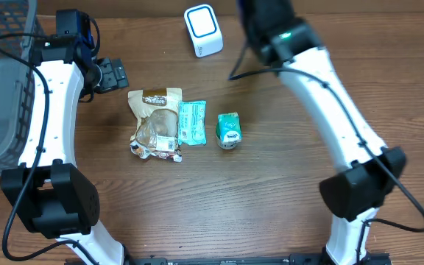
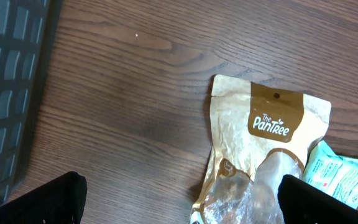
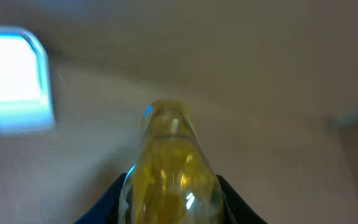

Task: Scan the item barcode
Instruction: 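Carry the yellow bottle right and set it upright on the table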

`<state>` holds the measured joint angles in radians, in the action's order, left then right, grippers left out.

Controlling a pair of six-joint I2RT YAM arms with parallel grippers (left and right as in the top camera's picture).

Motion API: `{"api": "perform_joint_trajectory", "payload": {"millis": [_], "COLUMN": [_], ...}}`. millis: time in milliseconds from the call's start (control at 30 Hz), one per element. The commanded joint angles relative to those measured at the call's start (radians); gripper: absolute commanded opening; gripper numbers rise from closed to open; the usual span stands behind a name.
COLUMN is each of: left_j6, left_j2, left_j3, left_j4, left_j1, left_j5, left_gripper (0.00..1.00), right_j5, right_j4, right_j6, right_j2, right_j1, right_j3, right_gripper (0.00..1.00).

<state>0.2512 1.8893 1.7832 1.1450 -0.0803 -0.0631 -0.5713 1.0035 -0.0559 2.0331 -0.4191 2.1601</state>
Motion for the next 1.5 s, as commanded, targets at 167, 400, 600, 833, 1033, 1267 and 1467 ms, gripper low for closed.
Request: {"api": "perform_joint_trajectory", "payload": {"millis": [167, 400, 600, 833, 1033, 1267, 1467], "left_j6": [-0.019, -0.019, -0.019, -0.019, -0.019, -0.019, -0.019], "left_j2": [-0.004, -0.004, -0.004, -0.004, -0.004, -0.004, -0.004], "left_j3": [0.016, 0.016, 0.016, 0.016, 0.016, 0.016, 0.016], "left_j4": [0.0, 0.0, 0.0, 0.0, 0.0, 0.0, 0.0], "left_j1": [0.002, 0.002, 0.002, 0.002, 0.002, 0.002, 0.002], "left_j5": [0.002, 0.003, 0.003, 0.003, 0.002, 0.003, 0.003], "left_gripper": [0.99, 1.0, 1.0, 0.99, 0.99, 1.0, 0.99], "right_j5": [0.386, 0.461, 0.461, 0.437, 0.381, 0.381, 0.381], "right_j4": [0.438, 0.562, 0.567, 0.436, 0.326, 0.258, 0.255], "right_j6": [0.188, 0.27, 0.27, 0.269, 0.269, 0.269, 0.269], "right_j2": [-0.01, -0.01, -0.01, -0.01, -0.01, -0.01, -0.01], "right_j1": [0.346, 0.532, 0.547, 0.548, 0.548, 0.552, 0.552], "right_j3": [-0.001, -0.001, -0.033, -0.206, -0.307, -0.367, -0.343], "right_gripper": [0.18, 0.18, 0.18, 0.22, 0.26, 0.45, 0.76]}}
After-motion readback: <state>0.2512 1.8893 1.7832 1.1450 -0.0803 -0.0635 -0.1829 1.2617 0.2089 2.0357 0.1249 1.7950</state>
